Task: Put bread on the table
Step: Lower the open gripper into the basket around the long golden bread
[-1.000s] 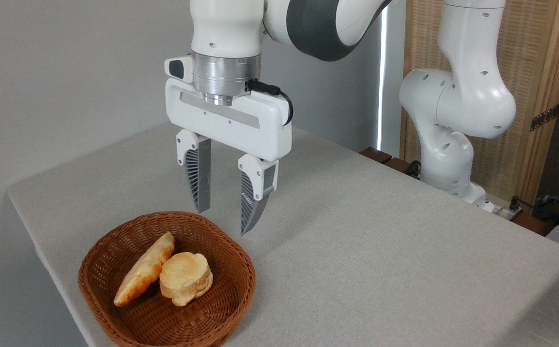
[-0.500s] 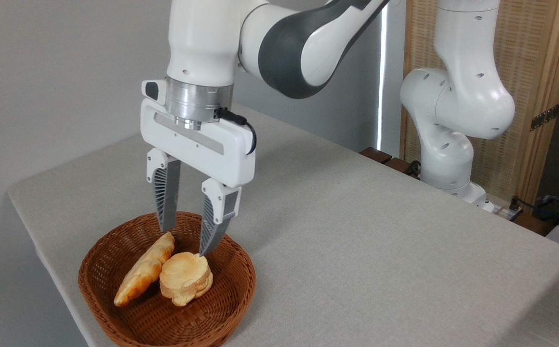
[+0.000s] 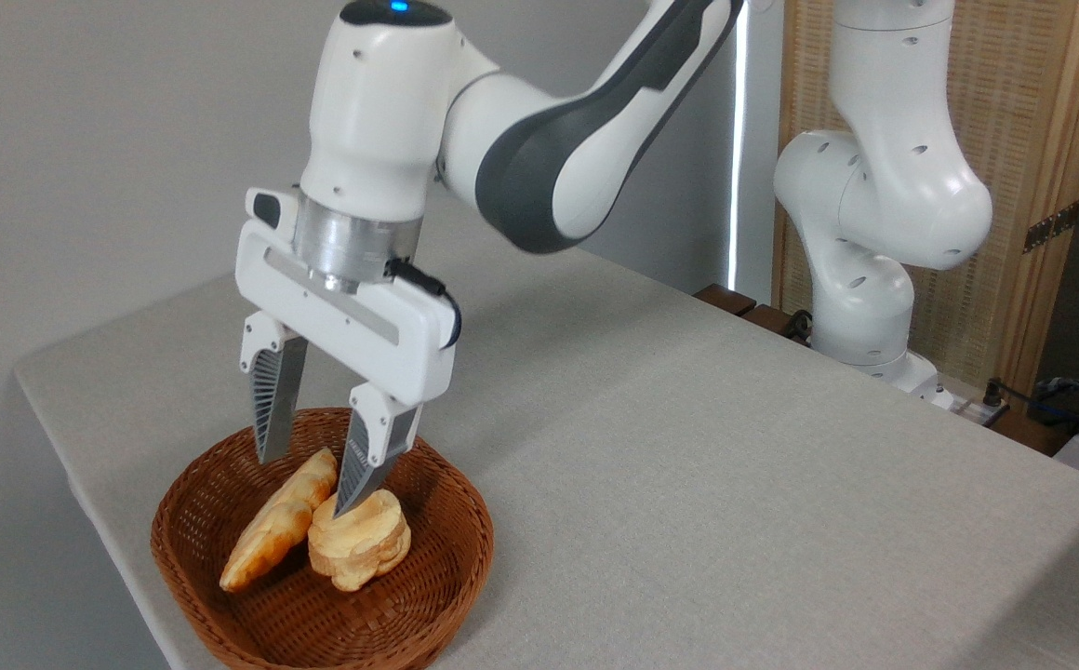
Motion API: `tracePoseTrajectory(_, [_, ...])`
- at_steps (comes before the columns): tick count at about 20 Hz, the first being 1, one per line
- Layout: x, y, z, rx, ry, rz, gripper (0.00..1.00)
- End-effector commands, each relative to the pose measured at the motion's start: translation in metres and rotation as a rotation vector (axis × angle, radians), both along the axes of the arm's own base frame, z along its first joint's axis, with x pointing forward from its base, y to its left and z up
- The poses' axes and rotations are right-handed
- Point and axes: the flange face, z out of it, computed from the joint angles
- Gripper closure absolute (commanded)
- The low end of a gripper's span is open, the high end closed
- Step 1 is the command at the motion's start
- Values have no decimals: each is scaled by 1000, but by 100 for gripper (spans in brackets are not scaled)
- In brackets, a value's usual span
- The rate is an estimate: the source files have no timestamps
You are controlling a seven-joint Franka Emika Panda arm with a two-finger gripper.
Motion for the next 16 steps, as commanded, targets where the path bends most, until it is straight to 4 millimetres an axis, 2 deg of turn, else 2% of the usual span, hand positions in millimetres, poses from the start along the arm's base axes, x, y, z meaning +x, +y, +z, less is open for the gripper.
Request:
tracePoseTrajectory(1, [10,-1,-11,-19,-49,25,0])
tracePoseTrajectory(5, [20,-1,-27,-12,-90,39,0])
tracePoseTrajectory(8, [22,-13,-41,-2,-73,8,0])
tracePoseTrajectory(11, [26,-23,-47,-2,-109,-2,0])
tracePoseTrajectory(16, [30,-24,-52,1,-136,2,3])
